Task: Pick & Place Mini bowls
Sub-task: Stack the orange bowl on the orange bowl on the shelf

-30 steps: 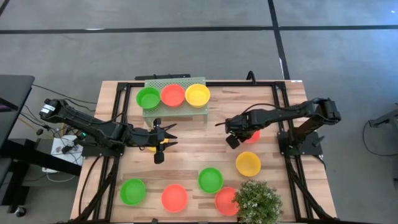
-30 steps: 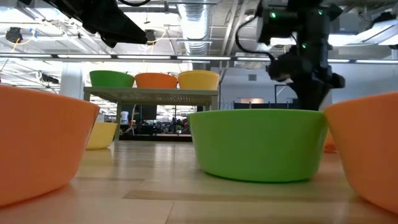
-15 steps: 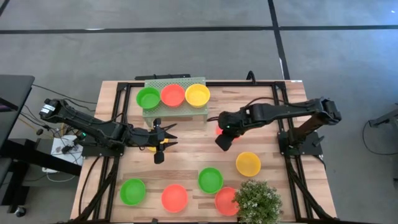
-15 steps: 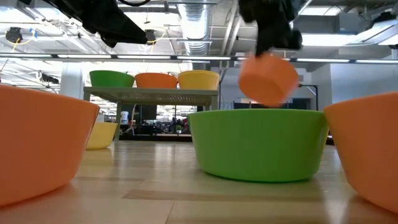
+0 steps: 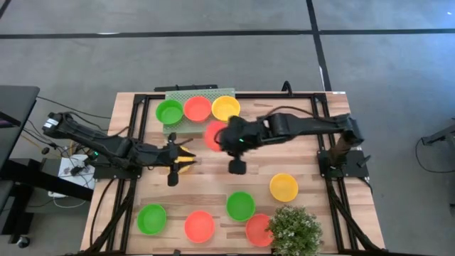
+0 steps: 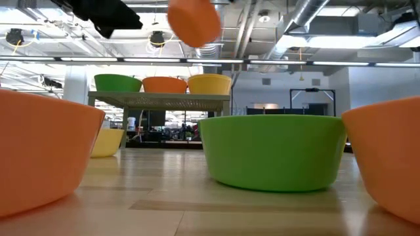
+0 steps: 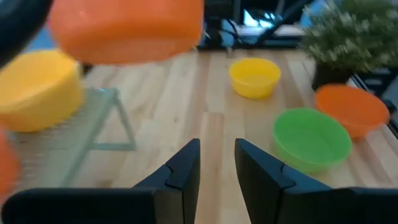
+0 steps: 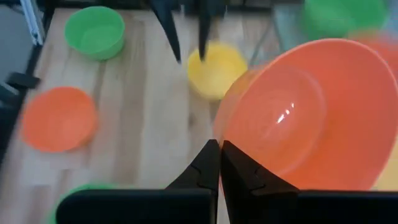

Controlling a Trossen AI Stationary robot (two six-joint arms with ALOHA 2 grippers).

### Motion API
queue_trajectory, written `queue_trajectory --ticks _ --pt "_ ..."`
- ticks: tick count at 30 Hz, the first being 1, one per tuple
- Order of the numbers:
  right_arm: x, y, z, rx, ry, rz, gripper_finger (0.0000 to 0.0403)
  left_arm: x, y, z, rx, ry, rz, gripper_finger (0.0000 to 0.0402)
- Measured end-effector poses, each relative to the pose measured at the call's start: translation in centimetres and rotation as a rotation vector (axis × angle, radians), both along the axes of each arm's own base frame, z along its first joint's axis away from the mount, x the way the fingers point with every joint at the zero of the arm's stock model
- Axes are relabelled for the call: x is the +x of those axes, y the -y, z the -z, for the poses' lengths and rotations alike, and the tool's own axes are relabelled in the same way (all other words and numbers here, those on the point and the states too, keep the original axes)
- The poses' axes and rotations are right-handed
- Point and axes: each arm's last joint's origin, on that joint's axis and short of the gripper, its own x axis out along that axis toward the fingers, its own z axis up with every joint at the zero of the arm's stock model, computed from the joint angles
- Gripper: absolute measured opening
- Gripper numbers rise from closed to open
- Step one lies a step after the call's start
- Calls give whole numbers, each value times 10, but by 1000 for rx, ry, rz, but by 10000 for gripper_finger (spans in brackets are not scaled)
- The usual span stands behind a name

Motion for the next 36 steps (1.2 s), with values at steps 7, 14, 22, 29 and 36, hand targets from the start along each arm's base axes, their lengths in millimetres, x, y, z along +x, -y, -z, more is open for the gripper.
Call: queue_trajectory --ticks 7,14,22,29,36 --pt "39 34 -21 -229 54 -131 0 -22 -13 -18 19 109 -153 101" --pt "67 81 9 -336 -11 -145 0 -30 -15 -24 27 137 -147 101" --pt "72 118 21 -379 -42 -115 0 -29 -15 -23 34 132 -146 101" --pt "70 133 29 -360 -65 -234 0 -29 -15 -23 36 127 -145 102" --pt "68 145 30 -375 -76 -217 0 -29 -15 -21 42 112 -145 101"
